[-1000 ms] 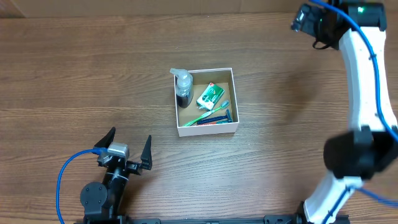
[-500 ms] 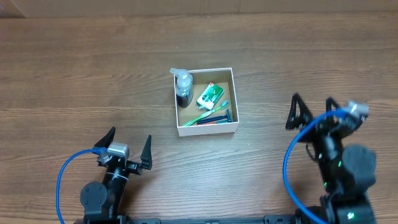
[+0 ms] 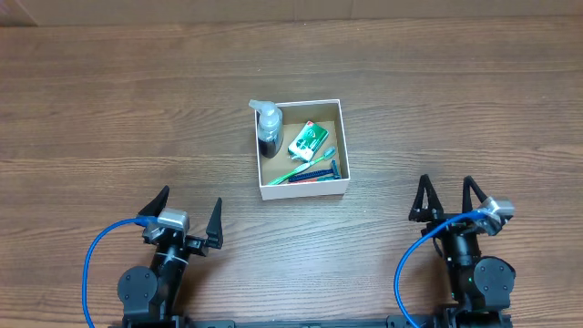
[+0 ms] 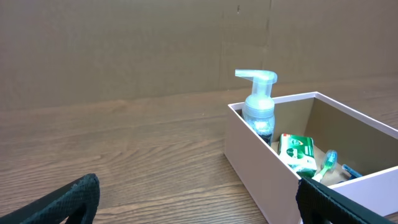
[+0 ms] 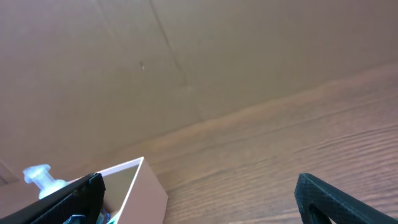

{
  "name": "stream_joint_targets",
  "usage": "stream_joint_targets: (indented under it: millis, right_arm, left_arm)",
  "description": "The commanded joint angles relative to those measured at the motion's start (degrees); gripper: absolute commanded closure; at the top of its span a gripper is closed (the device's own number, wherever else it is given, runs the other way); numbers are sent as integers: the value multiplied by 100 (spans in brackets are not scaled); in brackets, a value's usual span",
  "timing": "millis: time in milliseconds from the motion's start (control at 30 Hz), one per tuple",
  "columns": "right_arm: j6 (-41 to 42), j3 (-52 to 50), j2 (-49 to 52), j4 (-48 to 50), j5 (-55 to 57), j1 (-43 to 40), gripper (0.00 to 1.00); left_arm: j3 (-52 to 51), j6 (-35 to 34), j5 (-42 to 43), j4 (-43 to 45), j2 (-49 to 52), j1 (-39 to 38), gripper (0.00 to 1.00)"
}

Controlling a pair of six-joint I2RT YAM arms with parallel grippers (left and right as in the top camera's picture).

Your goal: Pack container

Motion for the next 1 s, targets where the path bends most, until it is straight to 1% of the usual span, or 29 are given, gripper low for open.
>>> stream_joint_targets:
  millis: [0,967]
  right_arm:
    - [17,-122,-317,-402,-48,-37,0]
    - [-39,-120,-293,-398,-24,-37,0]
  left_arm:
    - [-20,-31,22,0,-48,42,0]
    - [-20,-31,22,0,-48,42,0]
